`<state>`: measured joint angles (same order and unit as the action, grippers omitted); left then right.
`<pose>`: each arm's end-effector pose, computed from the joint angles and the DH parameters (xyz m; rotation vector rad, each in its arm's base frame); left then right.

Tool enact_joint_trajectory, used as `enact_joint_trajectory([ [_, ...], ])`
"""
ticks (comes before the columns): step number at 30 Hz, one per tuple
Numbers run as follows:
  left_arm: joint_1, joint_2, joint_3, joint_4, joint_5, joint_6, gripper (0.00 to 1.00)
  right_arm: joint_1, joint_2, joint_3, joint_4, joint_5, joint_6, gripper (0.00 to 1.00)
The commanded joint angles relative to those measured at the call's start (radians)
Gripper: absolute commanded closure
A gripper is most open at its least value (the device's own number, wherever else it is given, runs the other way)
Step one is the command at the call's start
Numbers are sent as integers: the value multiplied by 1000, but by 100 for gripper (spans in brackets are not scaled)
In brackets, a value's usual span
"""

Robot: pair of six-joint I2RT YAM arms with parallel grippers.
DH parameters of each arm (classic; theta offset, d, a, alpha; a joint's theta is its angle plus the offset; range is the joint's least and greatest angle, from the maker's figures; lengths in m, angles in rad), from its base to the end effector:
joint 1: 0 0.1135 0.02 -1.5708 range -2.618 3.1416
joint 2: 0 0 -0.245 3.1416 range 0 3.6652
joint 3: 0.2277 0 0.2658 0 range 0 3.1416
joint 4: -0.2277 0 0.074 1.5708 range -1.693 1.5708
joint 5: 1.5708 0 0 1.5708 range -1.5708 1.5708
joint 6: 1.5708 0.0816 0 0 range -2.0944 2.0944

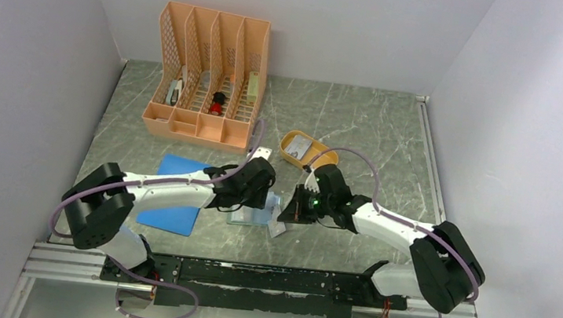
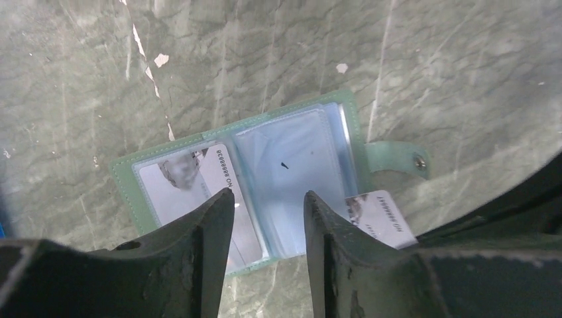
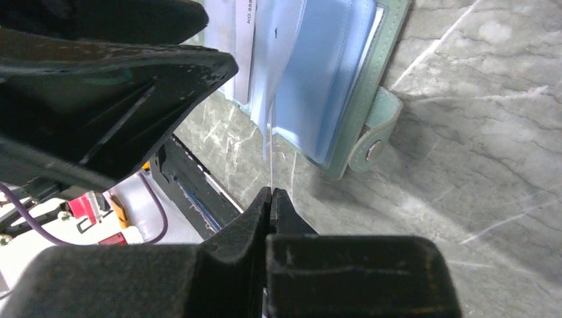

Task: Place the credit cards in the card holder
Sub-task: Turn over the card slot in the card holder.

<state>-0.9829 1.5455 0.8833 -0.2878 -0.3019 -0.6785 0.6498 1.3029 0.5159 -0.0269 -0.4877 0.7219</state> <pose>0.2106 -0.2722 0.1230 0.2572 2.4769 -0.3340 0.2004 0.2003 0.1025 -0.1641 2.6197 1.1607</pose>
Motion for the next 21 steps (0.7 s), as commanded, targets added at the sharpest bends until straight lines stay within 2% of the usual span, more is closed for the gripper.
enact_joint_trajectory([
  [1,-1,-55,29,-14,25,-4,51,23,22,30,59,-20,6,100],
  [7,-2,-40,41,17,97,-1,47,46,54,53,95,-25,13,100],
  [14,0,-25,32,27,116,-2,48,50,70,44,139,-28,40,100],
  [18,4,-27,22,24,111,-3,58,50,76,41,143,-24,43,100],
  [21,7,-26,19,20,102,-4,73,50,75,40,143,-22,44,100],
])
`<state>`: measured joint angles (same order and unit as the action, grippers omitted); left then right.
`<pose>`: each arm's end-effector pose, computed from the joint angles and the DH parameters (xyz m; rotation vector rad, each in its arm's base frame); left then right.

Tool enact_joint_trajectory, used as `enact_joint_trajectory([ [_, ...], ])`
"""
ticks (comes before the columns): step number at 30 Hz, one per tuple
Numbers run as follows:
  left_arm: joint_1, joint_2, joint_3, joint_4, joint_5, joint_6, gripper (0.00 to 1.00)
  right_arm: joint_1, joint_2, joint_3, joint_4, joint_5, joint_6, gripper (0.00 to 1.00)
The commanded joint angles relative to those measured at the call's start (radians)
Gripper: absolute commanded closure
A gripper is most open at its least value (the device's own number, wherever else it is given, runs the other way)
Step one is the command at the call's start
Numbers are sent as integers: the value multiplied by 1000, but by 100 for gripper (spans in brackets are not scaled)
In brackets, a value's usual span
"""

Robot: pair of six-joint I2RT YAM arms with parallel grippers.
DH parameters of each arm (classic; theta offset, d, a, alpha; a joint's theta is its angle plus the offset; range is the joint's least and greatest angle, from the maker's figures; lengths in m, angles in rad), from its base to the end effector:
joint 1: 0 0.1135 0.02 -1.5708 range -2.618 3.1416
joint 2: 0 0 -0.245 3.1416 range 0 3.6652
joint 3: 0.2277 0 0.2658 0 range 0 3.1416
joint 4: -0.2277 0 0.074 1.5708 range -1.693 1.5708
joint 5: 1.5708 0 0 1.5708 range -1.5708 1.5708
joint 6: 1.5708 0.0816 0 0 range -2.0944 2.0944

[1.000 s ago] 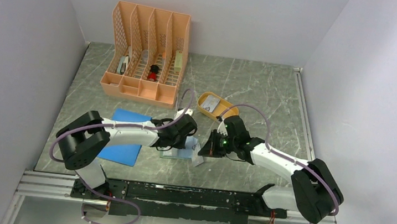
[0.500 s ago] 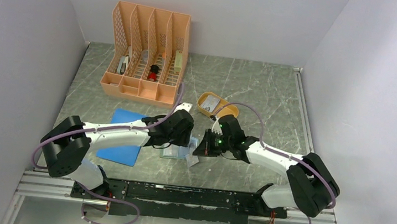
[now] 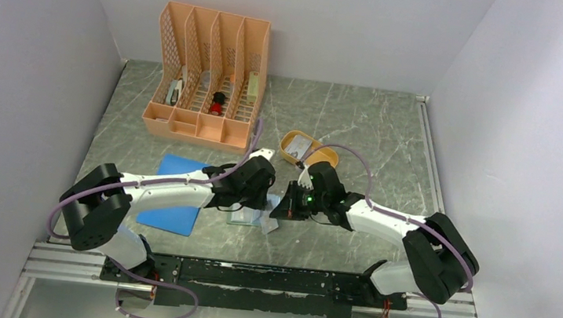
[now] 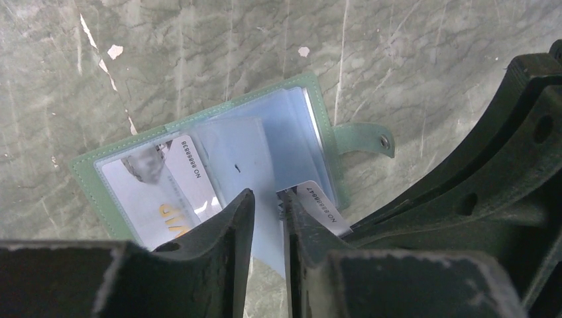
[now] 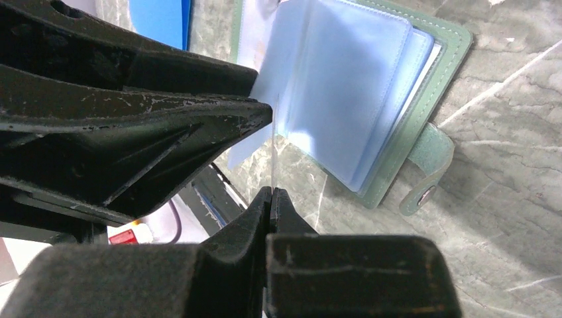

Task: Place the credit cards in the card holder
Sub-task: Turn over the card slot in the card holder.

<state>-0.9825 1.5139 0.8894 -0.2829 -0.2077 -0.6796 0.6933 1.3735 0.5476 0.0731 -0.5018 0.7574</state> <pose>0.2060 -0.2785 0.1342 0.2894 2.4927 -0.4618 0.2040 0.2205 0.1046 -0.2031 2.5798 1.2328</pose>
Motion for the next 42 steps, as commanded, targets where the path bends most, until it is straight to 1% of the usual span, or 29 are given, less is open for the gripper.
enact_joint_trajectory([
  [1,8,6,11,12,4,-4,78,6,3,8,42,-6,9,100],
  [3,8,8,11,3,-10,-4,85,6,0,9,37,-4,6,100],
  [7,15,0,3,-8,-29,-6,94,6,-11,7,14,10,-4,100],
  [13,29,-2,-22,-8,-48,-10,95,8,-53,12,-67,75,-51,100],
  [17,38,14,-40,8,-42,-8,95,21,-88,16,-151,112,-92,100],
  [21,41,34,-48,28,-23,-8,88,23,-96,4,-159,110,-98,100],
  [28,41,12,-51,45,-1,-9,63,27,-43,12,-116,125,-66,100],
  [29,42,3,-53,45,-3,-9,60,26,-35,13,-109,128,-64,100],
  [33,46,-29,-56,36,-12,-10,55,26,-8,20,-88,126,-54,100],
  [38,60,-56,-64,38,-13,-13,55,27,-2,27,-94,133,-56,100],
  [42,102,-96,-97,97,59,-29,55,27,-4,29,-96,138,-59,100],
])
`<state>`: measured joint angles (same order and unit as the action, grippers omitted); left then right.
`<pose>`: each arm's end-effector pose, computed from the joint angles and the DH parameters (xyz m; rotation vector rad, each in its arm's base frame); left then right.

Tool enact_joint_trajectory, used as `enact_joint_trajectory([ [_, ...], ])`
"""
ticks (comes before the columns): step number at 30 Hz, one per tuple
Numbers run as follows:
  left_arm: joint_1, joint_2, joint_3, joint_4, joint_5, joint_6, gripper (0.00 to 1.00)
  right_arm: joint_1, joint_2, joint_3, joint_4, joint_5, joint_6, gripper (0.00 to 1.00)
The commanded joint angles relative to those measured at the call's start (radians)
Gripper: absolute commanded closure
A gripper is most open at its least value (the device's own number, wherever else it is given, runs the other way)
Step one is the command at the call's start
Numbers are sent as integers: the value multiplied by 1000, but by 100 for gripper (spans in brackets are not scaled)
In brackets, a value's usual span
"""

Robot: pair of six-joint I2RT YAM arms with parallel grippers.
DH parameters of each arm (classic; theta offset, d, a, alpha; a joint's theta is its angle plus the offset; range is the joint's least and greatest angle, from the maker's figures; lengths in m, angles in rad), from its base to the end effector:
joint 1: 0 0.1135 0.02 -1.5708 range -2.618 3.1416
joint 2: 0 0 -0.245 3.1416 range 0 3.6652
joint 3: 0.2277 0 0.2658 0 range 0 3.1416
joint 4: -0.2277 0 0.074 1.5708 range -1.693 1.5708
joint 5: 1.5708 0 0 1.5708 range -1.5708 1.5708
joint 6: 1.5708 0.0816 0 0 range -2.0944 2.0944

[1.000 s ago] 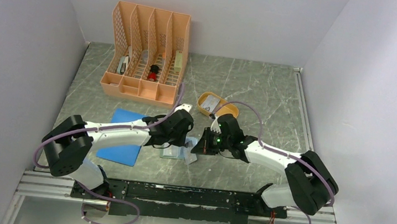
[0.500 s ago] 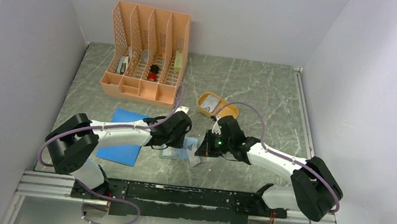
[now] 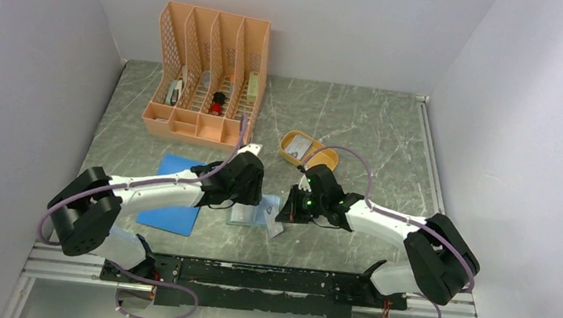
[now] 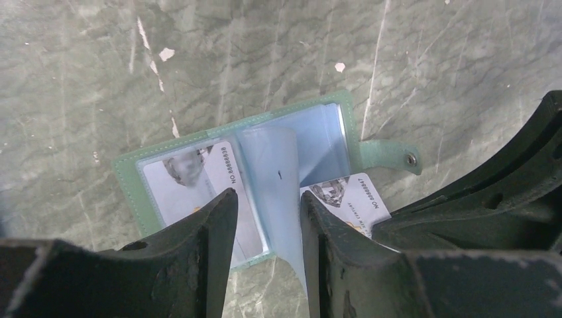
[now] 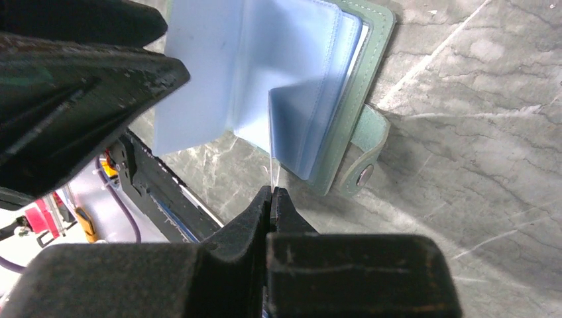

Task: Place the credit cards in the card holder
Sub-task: Turn over the card slot in the card holder.

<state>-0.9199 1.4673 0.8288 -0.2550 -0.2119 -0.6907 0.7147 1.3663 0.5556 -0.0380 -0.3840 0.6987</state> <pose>0.2165 -0.2559 0.1312 0.1920 2.4830 -0.4486 0.1998 0.2138 0.0948 -0.2150 2.6400 1.0382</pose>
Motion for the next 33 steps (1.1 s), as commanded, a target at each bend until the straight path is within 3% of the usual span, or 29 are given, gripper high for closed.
enact_joint_trajectory([
  [1,54,-54,-52,88,92,-24,55,5,5,22,15,19,-1,100],
  [13,147,-47,-145,348,376,-69,51,5,15,36,14,8,-8,100],
  [33,159,52,-120,363,442,-36,51,5,-8,20,88,-65,-3,100],
])
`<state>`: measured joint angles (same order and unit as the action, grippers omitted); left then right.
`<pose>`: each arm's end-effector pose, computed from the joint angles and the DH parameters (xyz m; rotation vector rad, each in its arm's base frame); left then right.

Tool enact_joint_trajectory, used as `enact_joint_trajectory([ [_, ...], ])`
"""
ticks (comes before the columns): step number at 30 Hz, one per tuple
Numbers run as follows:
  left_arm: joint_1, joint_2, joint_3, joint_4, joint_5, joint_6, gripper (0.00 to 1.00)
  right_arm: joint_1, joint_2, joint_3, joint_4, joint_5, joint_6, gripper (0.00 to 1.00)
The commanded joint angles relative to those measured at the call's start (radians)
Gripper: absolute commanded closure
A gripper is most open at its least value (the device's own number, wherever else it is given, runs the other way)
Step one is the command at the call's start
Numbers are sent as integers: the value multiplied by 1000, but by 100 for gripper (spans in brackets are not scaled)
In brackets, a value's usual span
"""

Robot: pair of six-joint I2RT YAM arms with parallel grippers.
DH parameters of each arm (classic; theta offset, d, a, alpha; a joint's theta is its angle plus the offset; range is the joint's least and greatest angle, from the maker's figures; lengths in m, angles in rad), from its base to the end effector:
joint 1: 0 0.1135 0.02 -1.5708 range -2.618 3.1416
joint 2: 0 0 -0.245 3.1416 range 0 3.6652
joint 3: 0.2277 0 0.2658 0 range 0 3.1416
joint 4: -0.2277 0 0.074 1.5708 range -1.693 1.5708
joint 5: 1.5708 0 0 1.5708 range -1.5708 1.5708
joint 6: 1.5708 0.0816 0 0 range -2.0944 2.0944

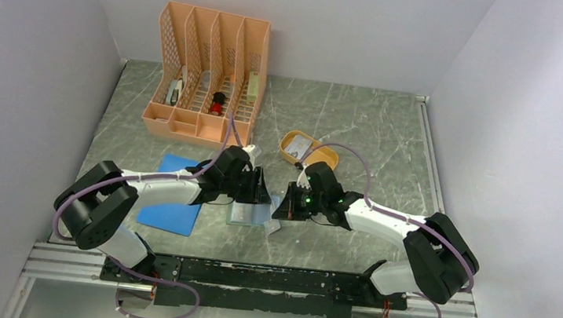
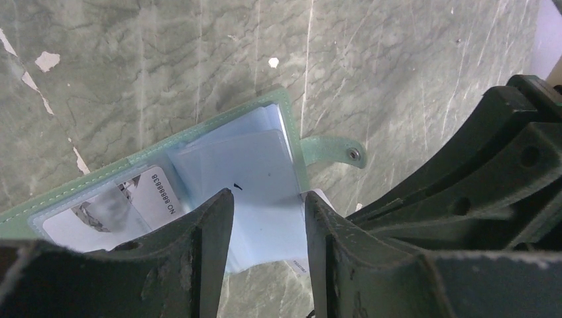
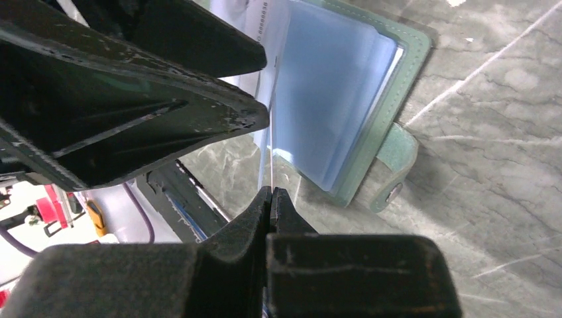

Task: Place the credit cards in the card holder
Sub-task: Turn over the card slot in the card holder.

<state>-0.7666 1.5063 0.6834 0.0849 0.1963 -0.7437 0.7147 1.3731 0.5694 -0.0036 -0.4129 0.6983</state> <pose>0.2326 -0.2461 0.1053 0.1376 2.5004 -0.9377 0.2033 0.2198 0.1015 -0.2402 2.6020 1.0934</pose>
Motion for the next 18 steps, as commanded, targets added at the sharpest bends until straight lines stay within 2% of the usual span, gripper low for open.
enact_joint_trajectory([
  [1,5,16,25,23,34,18,52,5,-14,5,57,-40,-2,100],
  [8,5,26,26,14,28,25,54,7,-14,0,82,-62,7,100],
  [18,4,34,25,-47,-40,37,80,8,-18,-6,113,-91,22,100],
])
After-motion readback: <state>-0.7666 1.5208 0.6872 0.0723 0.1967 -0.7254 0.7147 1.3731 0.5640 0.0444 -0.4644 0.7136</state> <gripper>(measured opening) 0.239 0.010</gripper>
